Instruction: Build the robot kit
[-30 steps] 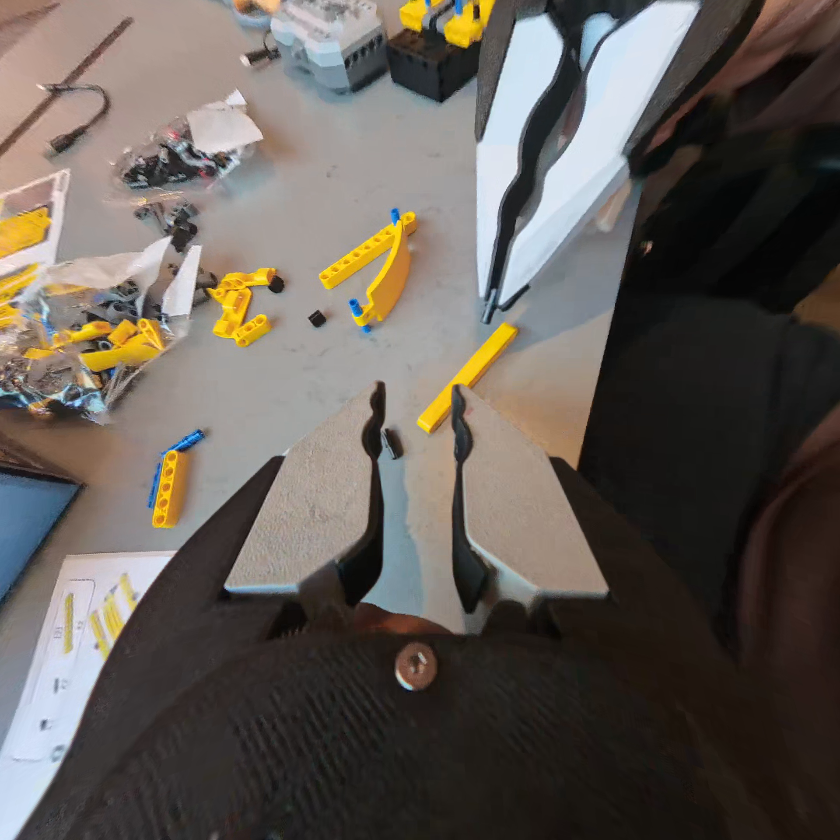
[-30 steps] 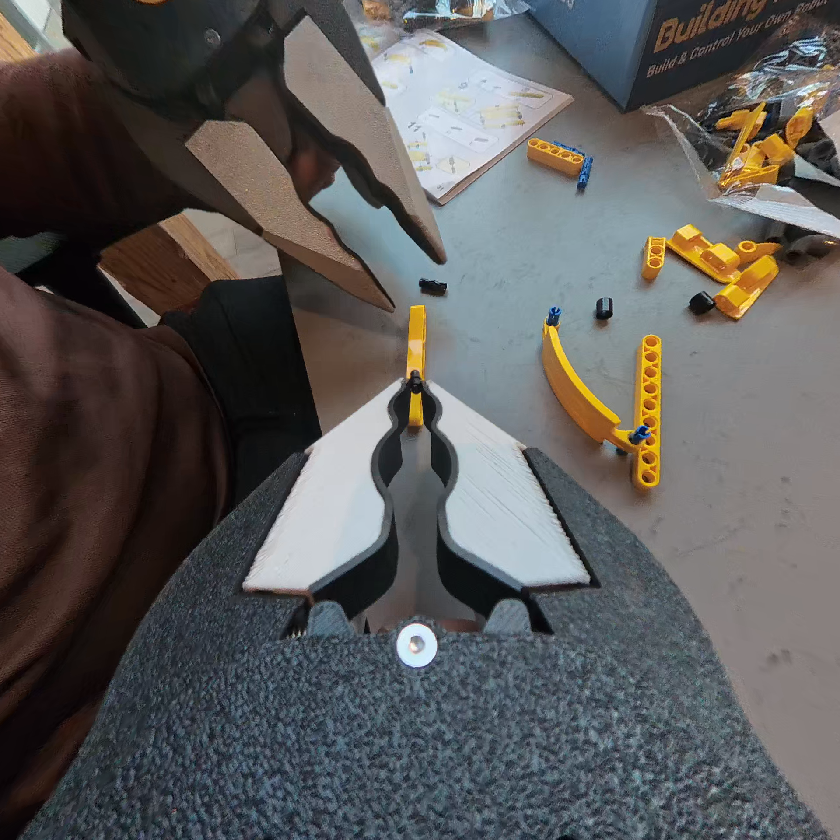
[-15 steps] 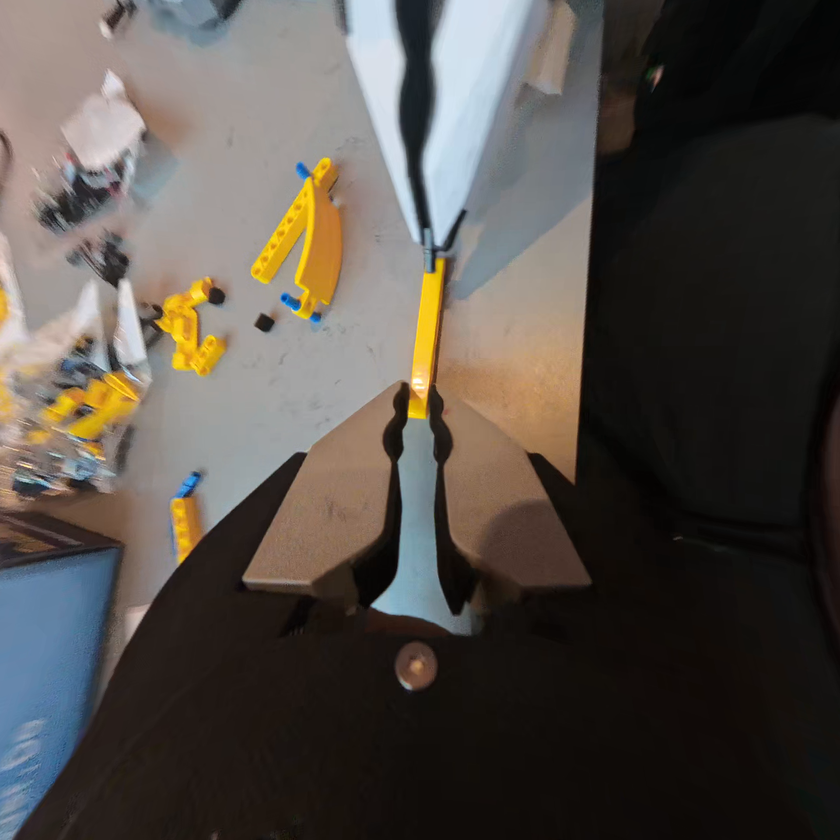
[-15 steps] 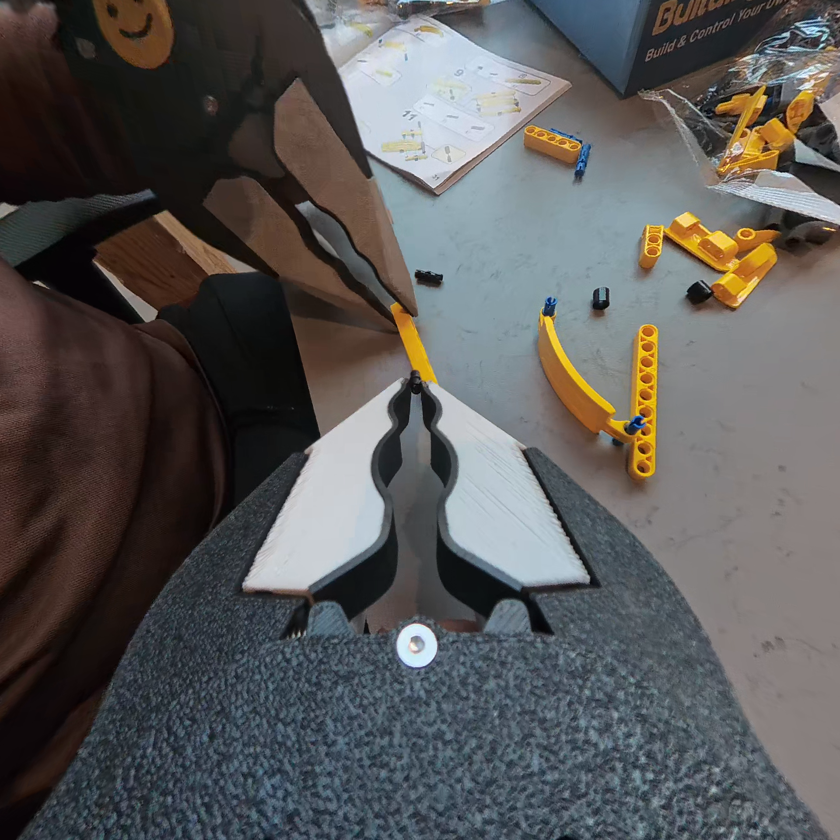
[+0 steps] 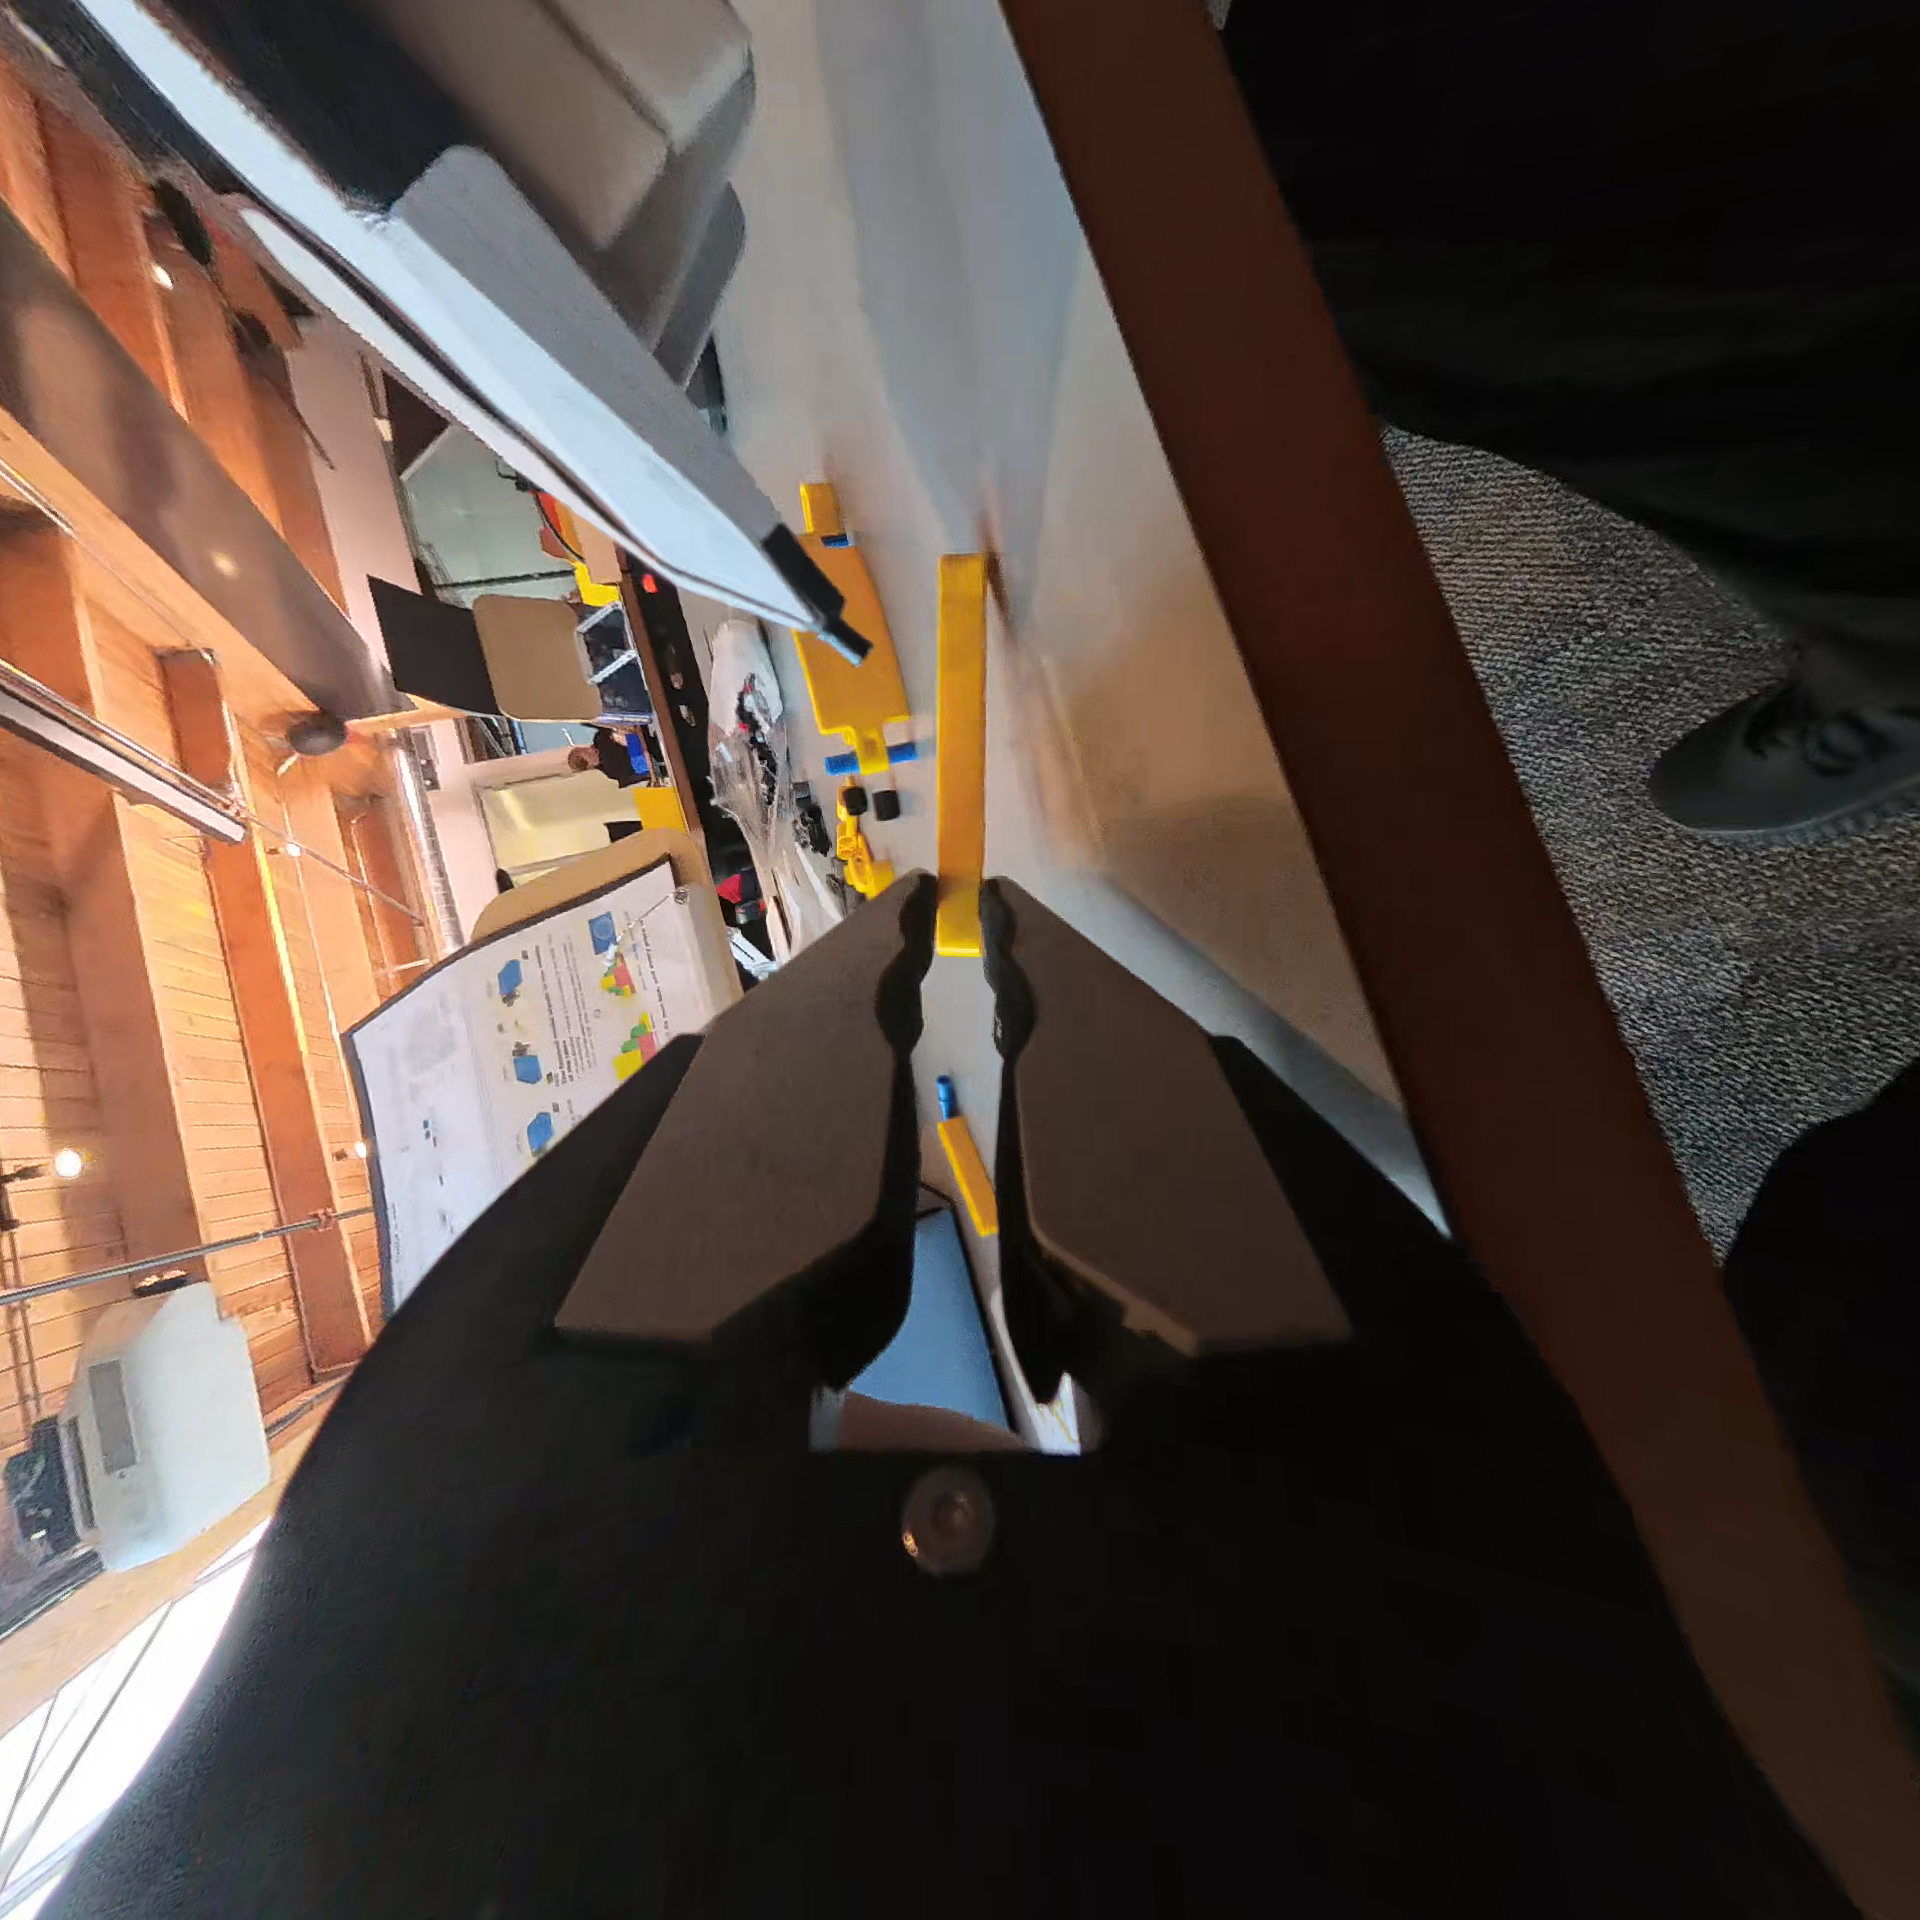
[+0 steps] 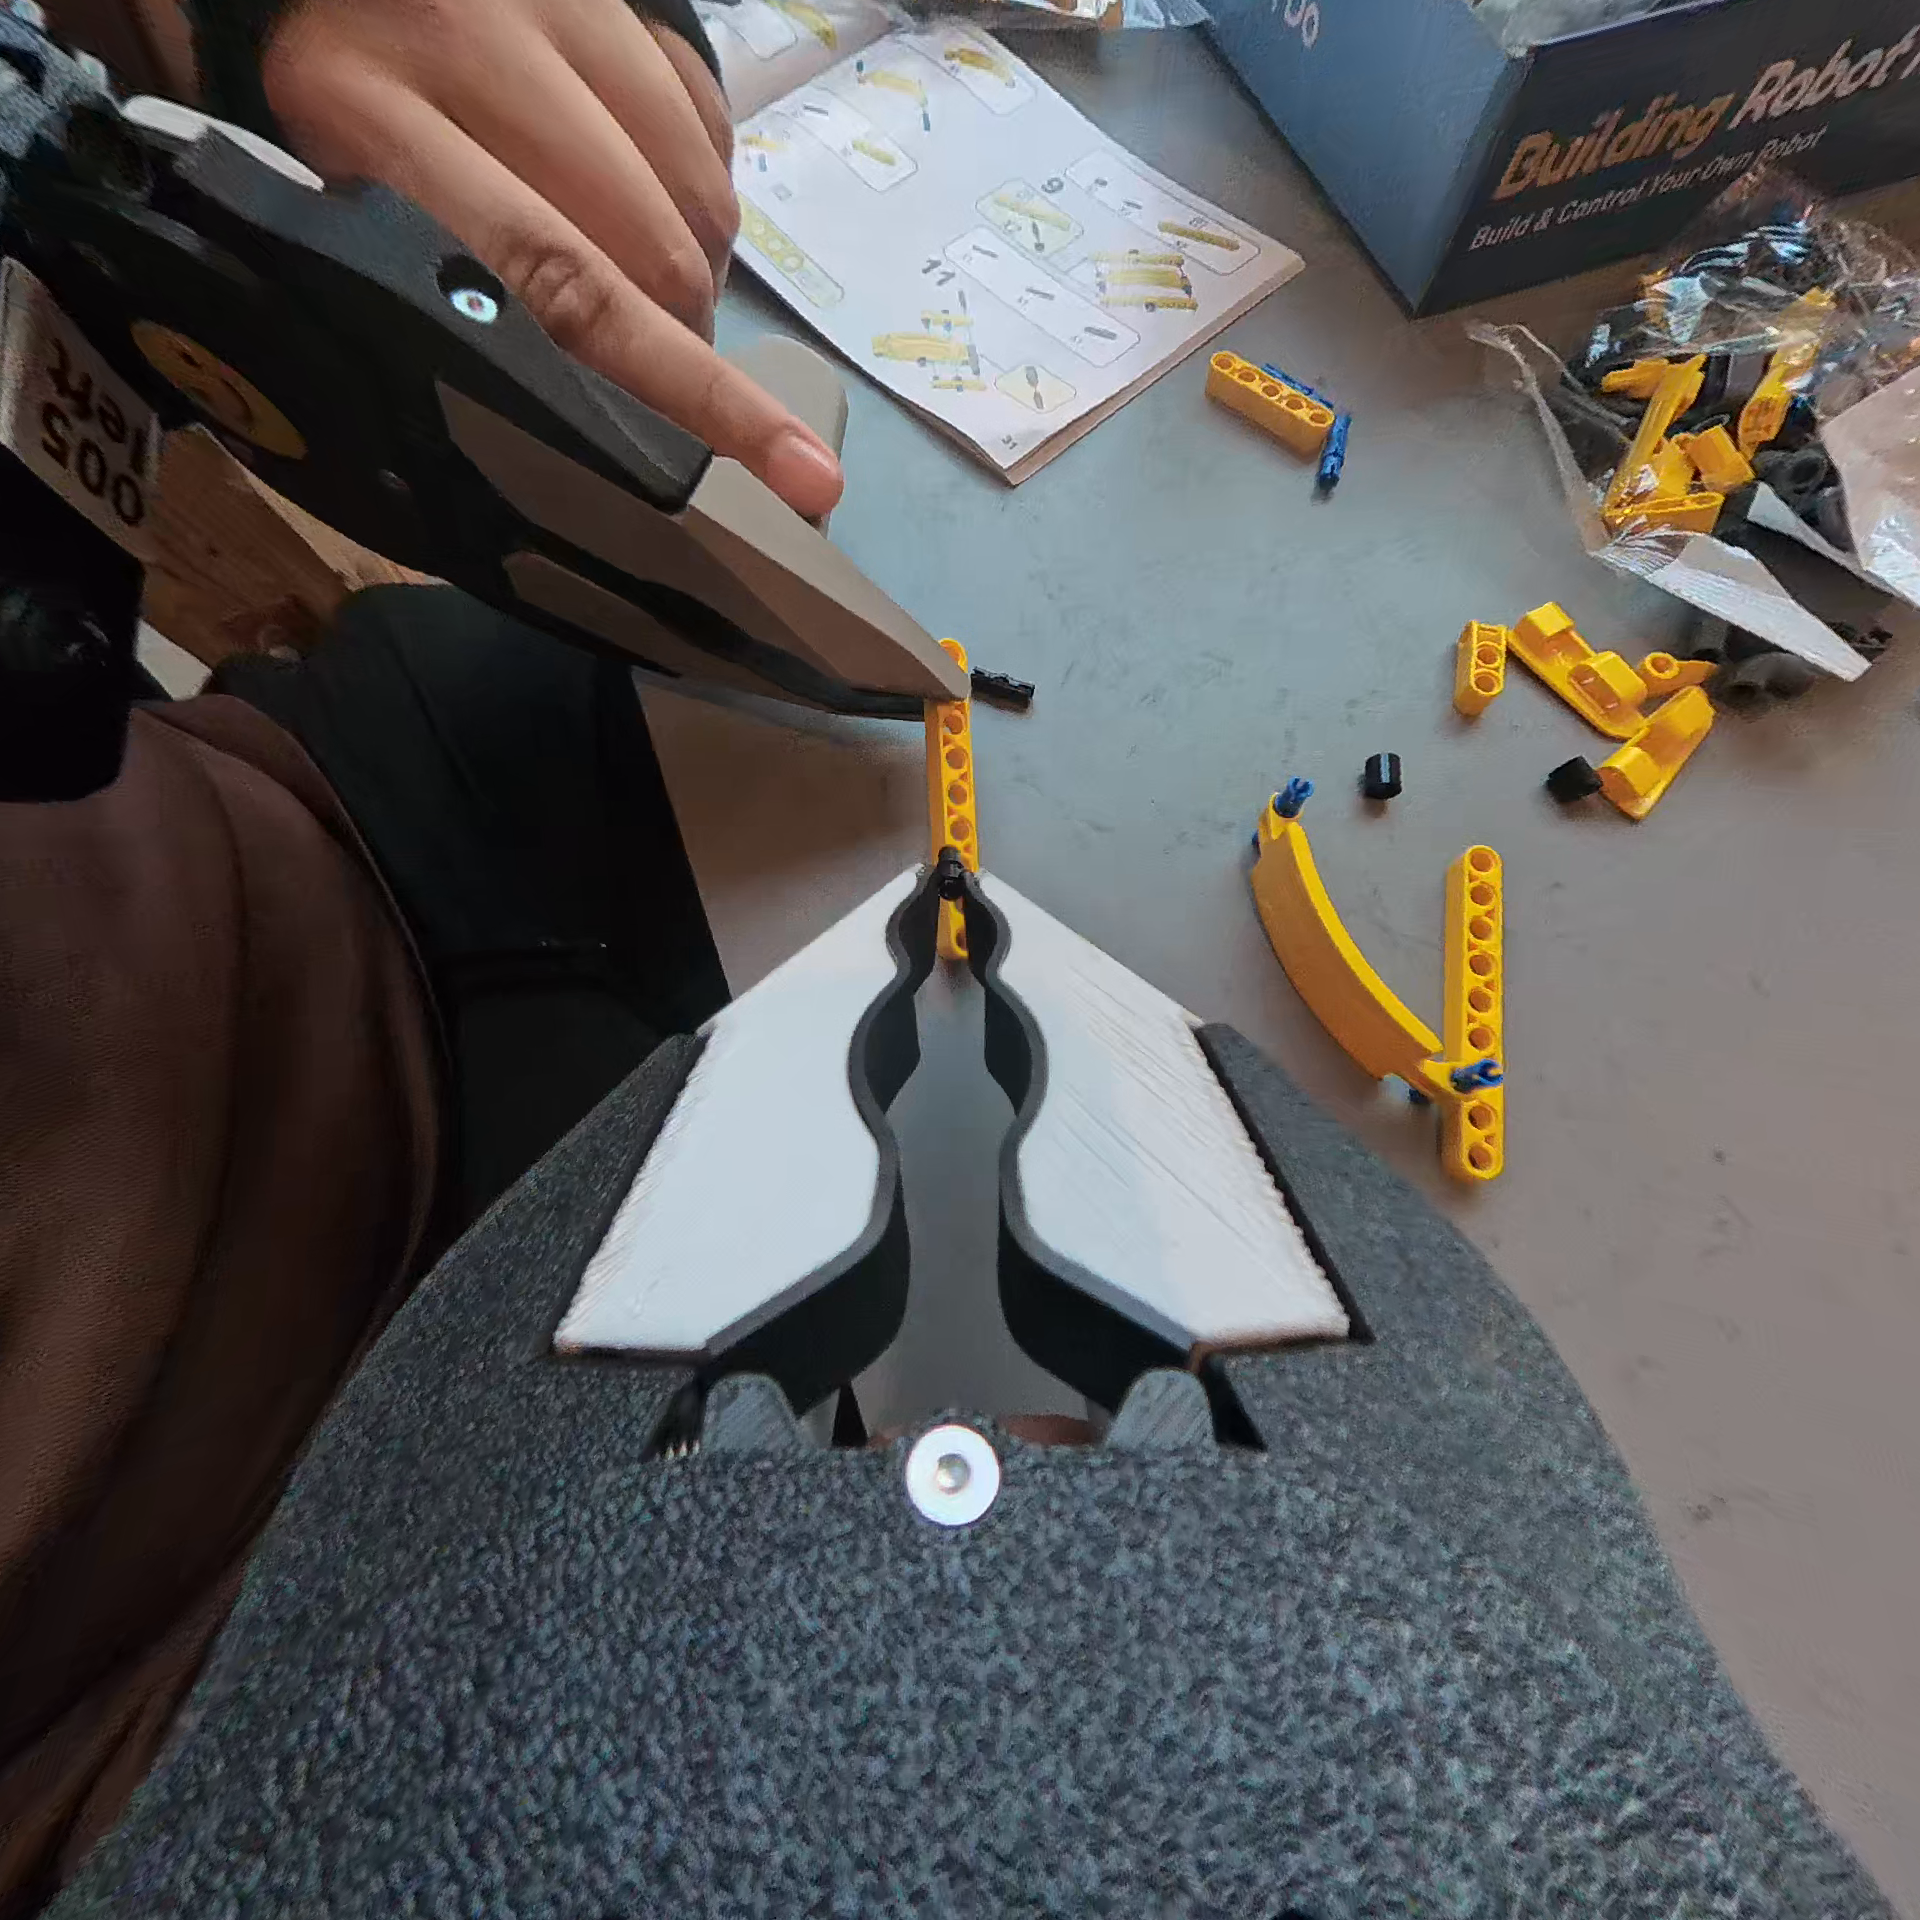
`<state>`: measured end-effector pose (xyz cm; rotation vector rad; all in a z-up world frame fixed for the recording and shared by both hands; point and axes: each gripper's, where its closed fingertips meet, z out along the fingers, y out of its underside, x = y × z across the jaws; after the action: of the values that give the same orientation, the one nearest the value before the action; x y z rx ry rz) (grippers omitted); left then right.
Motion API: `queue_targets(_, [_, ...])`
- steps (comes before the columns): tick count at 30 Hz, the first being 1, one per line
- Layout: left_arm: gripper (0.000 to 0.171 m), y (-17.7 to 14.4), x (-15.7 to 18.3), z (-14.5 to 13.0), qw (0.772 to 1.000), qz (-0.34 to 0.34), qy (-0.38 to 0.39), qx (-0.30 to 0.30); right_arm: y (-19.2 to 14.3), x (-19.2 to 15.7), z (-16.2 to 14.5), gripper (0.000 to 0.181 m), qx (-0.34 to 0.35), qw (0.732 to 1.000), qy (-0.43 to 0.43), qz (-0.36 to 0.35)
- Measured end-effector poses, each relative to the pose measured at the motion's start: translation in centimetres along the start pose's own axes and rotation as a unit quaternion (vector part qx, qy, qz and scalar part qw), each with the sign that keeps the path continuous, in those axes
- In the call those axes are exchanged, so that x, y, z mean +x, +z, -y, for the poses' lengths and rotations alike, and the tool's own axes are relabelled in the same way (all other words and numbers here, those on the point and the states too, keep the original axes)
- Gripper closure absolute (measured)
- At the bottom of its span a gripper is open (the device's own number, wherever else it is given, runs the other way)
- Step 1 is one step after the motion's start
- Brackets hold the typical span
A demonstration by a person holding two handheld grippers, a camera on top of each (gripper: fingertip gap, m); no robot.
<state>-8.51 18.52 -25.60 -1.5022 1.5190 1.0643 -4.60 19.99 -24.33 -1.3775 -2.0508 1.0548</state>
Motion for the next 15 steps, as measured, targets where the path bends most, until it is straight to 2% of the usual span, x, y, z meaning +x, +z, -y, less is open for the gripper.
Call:
queue_targets(3, [0.166,-0.1,0.0,0.2,1.0,0.007,0.009,0.011,0.7,0.0,-0.7,0.177,-0.025,0.999,-0.022,-0.015])
queue_targets(7, [0.152,-0.3,0.4,0.3,1.0,-0.013,0.001,0.023,1.2,-0.3,-1.1,0.177,-0.038,0.999,-0.034,-0.018])
queue_targets(10, [0.15,-0.7,0.6,0.4,0.999,-0.027,-0.007,0.044,1.3,-0.4,-1.3,0.177,-0.041,0.998,-0.035,-0.014])
queue_targets(12, [0.146,-1.2,0.6,0.5,0.997,-0.048,-0.036,0.057,1.2,-0.3,-1.4,0.177,-0.039,0.999,-0.033,-0.013])
queue_targets(15, [0.138,-2.0,-0.1,0.7,0.984,-0.085,-0.142,0.069,0.9,-0.4,-0.7,0.177,-0.02,1.0,-0.016,-0.002])
